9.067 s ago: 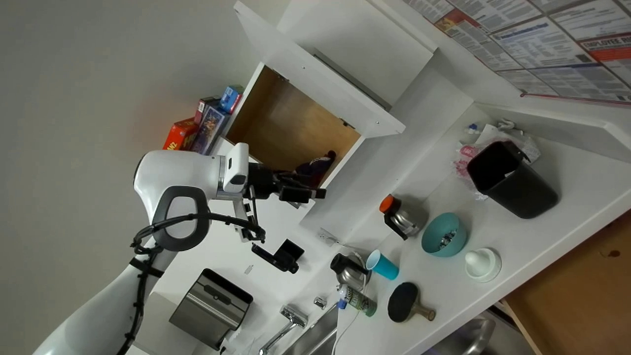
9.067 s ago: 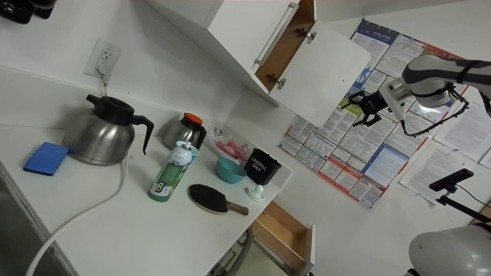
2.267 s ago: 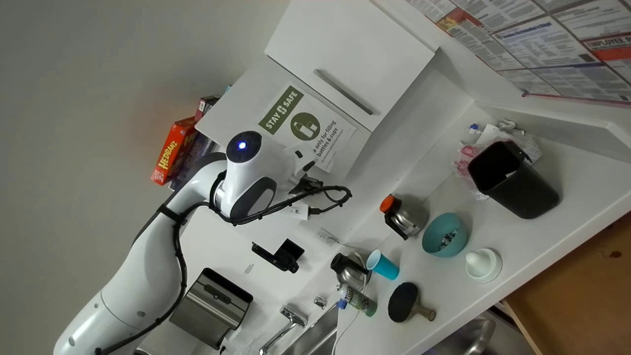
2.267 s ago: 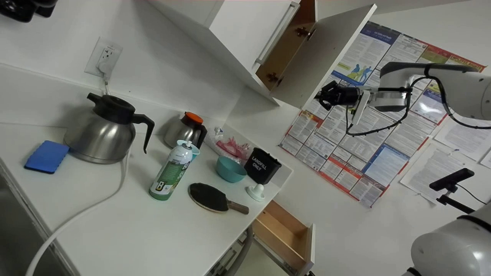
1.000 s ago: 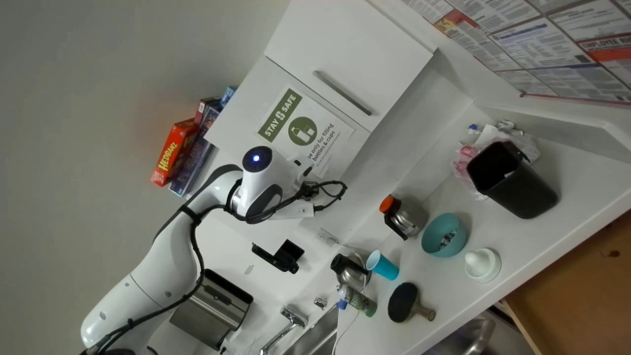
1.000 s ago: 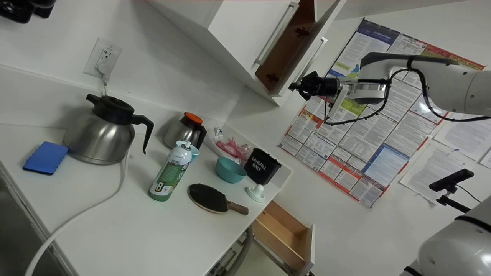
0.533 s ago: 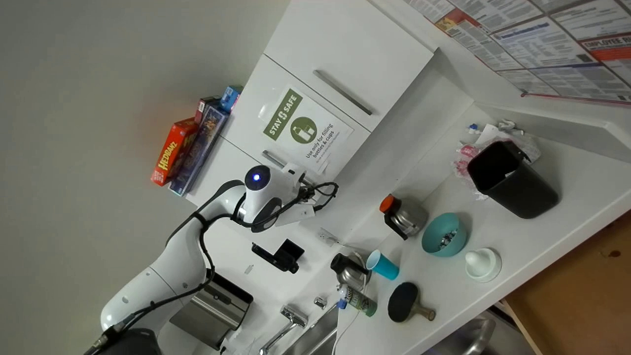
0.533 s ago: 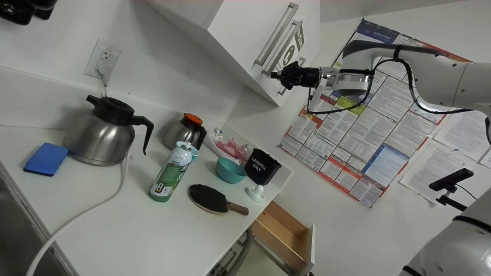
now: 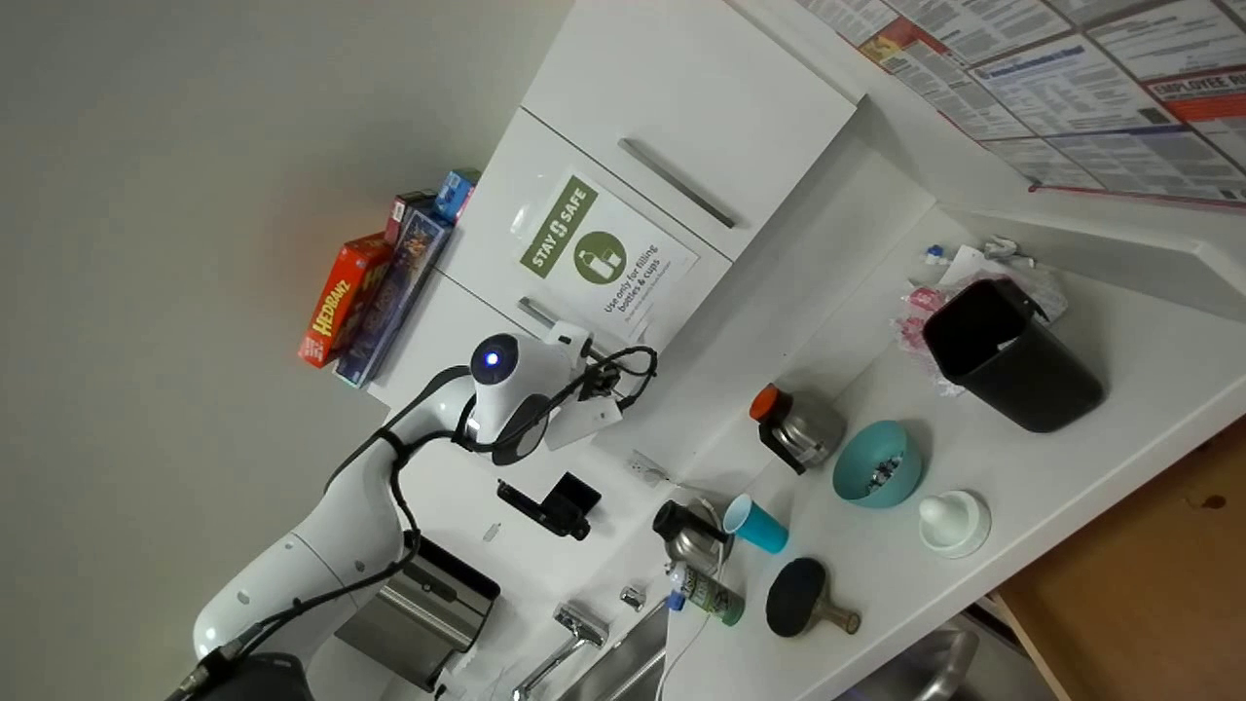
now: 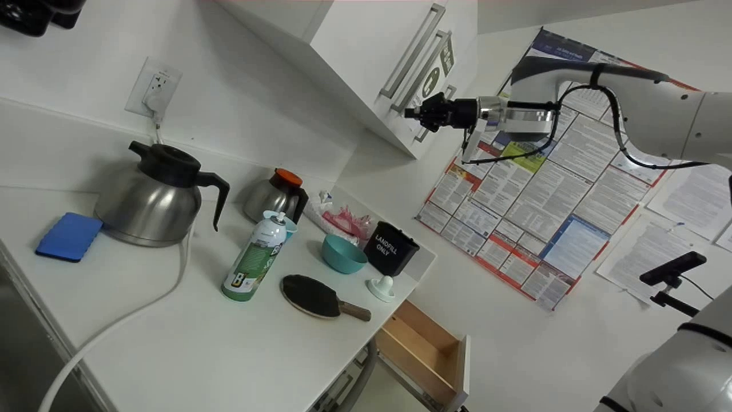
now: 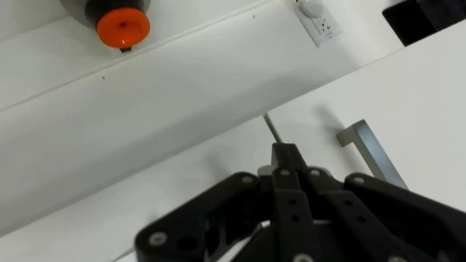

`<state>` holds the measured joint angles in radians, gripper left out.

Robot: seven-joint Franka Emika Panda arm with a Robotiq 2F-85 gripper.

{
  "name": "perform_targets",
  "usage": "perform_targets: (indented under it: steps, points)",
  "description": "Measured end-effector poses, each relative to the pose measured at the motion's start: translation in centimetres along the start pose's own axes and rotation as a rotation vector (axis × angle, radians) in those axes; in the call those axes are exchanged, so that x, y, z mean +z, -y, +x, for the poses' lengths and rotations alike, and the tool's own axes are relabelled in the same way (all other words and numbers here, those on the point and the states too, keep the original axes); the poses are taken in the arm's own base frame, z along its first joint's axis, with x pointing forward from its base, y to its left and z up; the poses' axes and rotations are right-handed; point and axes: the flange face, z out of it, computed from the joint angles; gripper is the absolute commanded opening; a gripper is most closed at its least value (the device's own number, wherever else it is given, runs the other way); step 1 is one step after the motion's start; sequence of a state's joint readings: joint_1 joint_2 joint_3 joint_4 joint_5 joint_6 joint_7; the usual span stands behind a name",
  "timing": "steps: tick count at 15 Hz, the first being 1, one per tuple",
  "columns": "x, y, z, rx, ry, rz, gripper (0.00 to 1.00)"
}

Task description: Close the open upper cabinet door

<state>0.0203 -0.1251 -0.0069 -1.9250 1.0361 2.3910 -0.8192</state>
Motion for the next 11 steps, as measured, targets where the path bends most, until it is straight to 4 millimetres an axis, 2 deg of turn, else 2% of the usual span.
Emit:
perform_targets:
  steps: [2,8,11]
  points:
    - [-1.7,0.6,-0.6,0.041,0.121,-0.033,0.0]
    - [-10.8,2.7,-2.2,0.191,0.426,-0.171,0.0]
    - [-12.8,3.3,-2.7,0.237,0.521,-0.211,0.0]
